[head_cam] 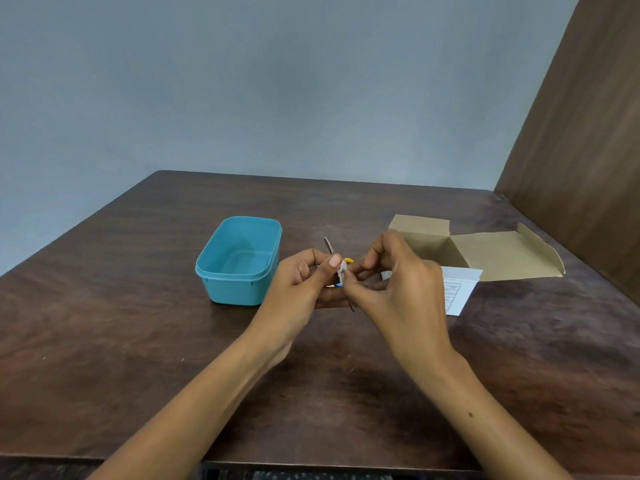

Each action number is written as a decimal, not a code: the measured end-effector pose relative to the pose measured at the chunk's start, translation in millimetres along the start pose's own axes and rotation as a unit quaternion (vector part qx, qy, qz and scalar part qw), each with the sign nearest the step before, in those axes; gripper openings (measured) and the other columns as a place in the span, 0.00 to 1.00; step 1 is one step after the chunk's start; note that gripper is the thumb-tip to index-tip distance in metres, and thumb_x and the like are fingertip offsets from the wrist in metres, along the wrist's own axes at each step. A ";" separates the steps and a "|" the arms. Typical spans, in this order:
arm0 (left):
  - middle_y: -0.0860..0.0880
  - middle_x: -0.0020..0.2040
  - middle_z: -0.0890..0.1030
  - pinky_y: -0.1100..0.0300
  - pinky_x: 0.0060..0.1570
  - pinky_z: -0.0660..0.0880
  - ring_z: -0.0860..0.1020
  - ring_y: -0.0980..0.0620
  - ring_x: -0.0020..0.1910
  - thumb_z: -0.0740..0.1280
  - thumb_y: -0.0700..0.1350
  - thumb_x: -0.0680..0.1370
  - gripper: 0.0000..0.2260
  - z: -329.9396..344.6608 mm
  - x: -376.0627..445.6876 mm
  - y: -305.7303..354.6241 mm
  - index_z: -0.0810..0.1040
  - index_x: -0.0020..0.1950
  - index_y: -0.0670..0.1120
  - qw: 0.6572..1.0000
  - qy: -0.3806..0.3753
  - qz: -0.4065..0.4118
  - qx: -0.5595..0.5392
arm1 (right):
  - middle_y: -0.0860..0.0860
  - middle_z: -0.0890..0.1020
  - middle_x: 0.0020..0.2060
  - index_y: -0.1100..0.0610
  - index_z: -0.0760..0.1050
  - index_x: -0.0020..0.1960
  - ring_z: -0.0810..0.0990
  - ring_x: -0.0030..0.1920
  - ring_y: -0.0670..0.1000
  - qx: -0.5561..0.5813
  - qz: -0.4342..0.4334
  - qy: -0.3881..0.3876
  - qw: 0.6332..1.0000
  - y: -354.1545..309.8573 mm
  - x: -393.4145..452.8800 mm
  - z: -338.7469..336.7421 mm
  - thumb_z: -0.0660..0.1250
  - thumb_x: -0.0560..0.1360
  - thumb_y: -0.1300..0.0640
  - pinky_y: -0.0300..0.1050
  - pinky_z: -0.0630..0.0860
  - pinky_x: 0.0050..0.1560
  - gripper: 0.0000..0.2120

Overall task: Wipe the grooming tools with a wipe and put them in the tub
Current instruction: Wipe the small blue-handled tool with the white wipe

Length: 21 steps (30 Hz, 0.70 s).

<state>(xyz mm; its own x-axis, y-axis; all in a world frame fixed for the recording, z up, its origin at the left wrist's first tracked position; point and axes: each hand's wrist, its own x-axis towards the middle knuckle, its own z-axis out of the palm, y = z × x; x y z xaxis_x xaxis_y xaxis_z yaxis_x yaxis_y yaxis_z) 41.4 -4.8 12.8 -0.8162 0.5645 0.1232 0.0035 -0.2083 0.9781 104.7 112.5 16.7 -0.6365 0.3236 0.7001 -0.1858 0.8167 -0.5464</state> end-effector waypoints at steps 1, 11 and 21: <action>0.43 0.40 0.85 0.58 0.43 0.81 0.85 0.48 0.41 0.62 0.44 0.79 0.08 -0.3 -0.2 0.0 0.76 0.47 0.39 1.000 0.000 0.000 0.000 | 0.46 0.80 0.30 0.52 0.67 0.38 0.80 0.30 0.48 0.000 0.002 0.000 1.000 -1.3 0.8 0.2 0.74 0.67 0.57 0.53 0.76 0.30 0.14; 0.45 0.42 0.85 0.62 0.38 0.79 0.84 0.51 0.38 0.62 0.43 0.79 0.09 0.4 -0.1 0.2 0.76 0.50 0.37 1.000 0.021 0.009 0.021 | 0.45 0.76 0.26 0.49 0.63 0.37 0.78 0.29 0.51 -0.058 0.018 0.004 0.998 -1.1 -7.7 2.9 0.74 0.63 0.57 0.51 0.75 0.29 0.18; 0.47 0.43 0.86 0.63 0.42 0.79 0.84 0.53 0.43 0.62 0.44 0.79 0.07 0.2 3.4 -8.6 0.77 0.47 0.43 0.999 0.032 0.003 0.035 | 0.47 0.80 0.29 0.47 0.62 0.38 0.80 0.31 0.53 -0.058 0.046 -0.003 0.997 8.4 -20.3 8.4 0.72 0.63 0.54 0.52 0.76 0.31 0.18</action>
<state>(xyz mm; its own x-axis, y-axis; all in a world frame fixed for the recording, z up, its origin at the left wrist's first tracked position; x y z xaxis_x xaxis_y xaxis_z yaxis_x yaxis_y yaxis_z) 38.7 -0.9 4.9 -0.8513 0.5106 0.1208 0.0480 -0.1534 0.9870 109.8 108.7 -6.0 -0.6509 0.3982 0.6463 -0.0379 0.8333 -0.5516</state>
